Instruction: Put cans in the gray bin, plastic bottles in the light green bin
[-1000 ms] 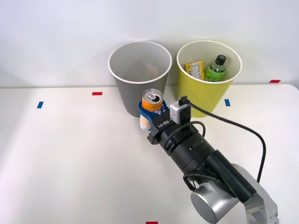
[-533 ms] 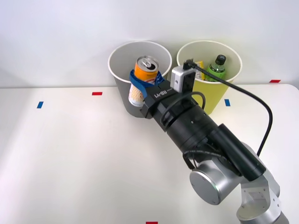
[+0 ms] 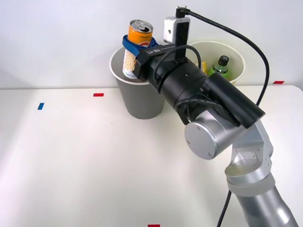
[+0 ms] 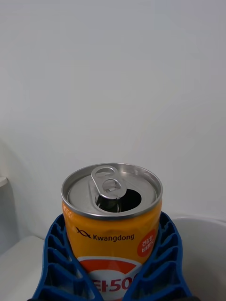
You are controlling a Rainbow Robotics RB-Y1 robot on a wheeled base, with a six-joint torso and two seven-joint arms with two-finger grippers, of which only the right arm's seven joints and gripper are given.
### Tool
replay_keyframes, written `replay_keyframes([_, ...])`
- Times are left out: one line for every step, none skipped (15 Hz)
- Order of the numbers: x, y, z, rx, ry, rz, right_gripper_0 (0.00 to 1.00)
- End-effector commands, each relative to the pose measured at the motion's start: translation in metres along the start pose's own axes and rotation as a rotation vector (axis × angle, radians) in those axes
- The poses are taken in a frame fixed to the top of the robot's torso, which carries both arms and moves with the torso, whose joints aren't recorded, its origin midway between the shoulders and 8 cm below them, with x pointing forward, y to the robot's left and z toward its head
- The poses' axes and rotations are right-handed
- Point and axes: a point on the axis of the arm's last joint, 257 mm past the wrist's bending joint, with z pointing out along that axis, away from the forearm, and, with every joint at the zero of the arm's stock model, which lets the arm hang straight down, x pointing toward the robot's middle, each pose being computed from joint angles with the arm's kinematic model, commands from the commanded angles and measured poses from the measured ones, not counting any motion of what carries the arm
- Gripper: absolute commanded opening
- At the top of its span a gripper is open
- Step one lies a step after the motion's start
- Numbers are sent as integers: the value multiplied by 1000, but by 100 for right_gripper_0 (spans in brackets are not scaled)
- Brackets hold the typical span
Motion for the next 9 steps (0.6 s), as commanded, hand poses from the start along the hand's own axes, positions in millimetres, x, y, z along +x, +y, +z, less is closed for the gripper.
replay_keyframes([-6, -14, 43, 17, -5, 8, 0])
replay_keyframes([-5, -18, 51, 24, 3, 5, 0])
replay_keyframes([-5, -22, 59, 30, 10, -5, 0])
replay_keyframes([-5, -27, 66, 36, 19, -15, 0])
replay_keyframes([-3, -32, 73, 43, 30, -29, 0])
replay_keyframes([-1, -35, 77, 48, 37, -42, 0])
replay_keyframes([1, -38, 80, 52, 45, -54, 0])
replay_keyframes([4, -39, 83, 54, 55, -64, 0])
replay_keyframes([6, -40, 83, 56, 59, -65, 0])
